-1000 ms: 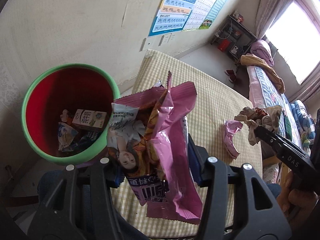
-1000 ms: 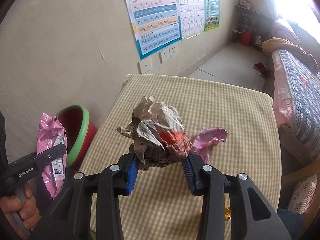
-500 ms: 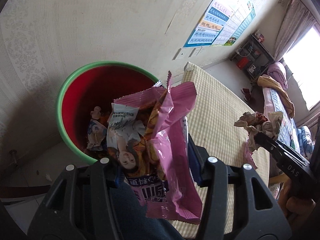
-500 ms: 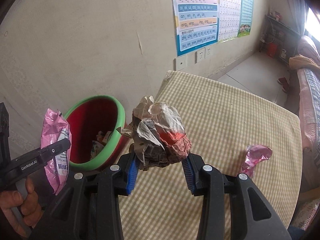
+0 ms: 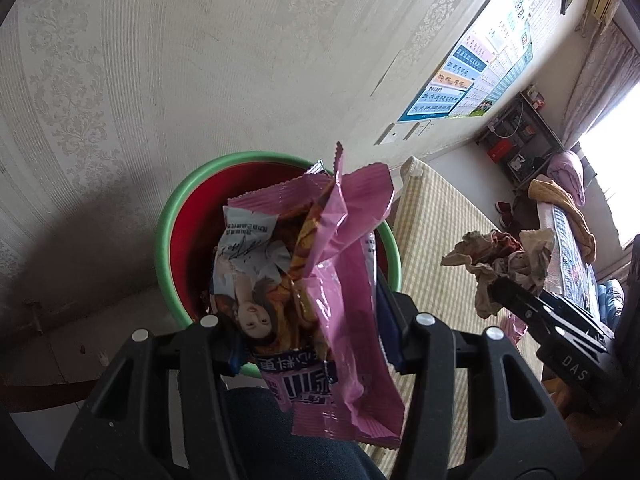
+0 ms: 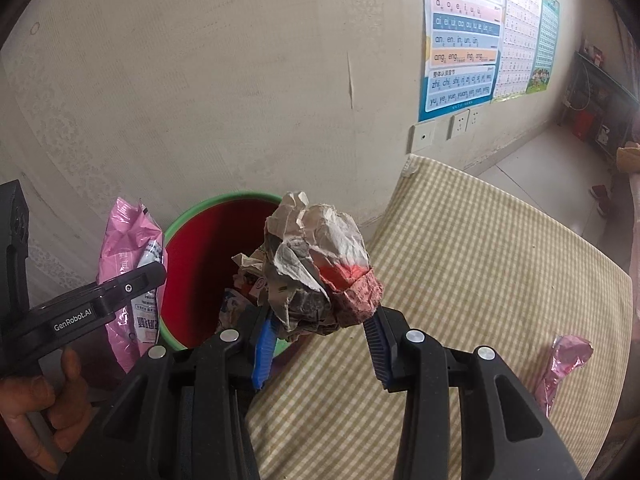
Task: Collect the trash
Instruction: 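Carry the pink bag and paper ball over the red bucket and open both tools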
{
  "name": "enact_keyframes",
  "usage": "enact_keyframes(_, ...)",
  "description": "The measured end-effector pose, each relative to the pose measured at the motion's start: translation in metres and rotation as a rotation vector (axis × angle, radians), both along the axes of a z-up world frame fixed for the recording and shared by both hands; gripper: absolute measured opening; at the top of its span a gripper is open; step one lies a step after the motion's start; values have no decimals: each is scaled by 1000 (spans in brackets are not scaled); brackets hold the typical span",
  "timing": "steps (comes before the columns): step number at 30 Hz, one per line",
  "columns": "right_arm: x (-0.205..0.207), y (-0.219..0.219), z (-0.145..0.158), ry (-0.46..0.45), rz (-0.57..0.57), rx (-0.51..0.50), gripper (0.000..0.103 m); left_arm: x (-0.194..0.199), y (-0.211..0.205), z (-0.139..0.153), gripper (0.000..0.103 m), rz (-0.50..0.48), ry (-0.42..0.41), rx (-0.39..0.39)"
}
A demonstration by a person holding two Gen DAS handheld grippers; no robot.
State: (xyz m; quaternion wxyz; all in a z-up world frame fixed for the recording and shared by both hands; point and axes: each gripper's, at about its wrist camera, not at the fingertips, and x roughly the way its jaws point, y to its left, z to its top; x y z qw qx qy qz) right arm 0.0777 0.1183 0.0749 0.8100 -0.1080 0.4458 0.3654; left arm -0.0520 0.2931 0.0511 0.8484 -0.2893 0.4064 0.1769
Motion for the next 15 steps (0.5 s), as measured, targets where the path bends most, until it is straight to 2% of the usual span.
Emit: enact_keyframes(15,2,70,-14,19,94,-7,39,13,37,-12,49,37,14,-14)
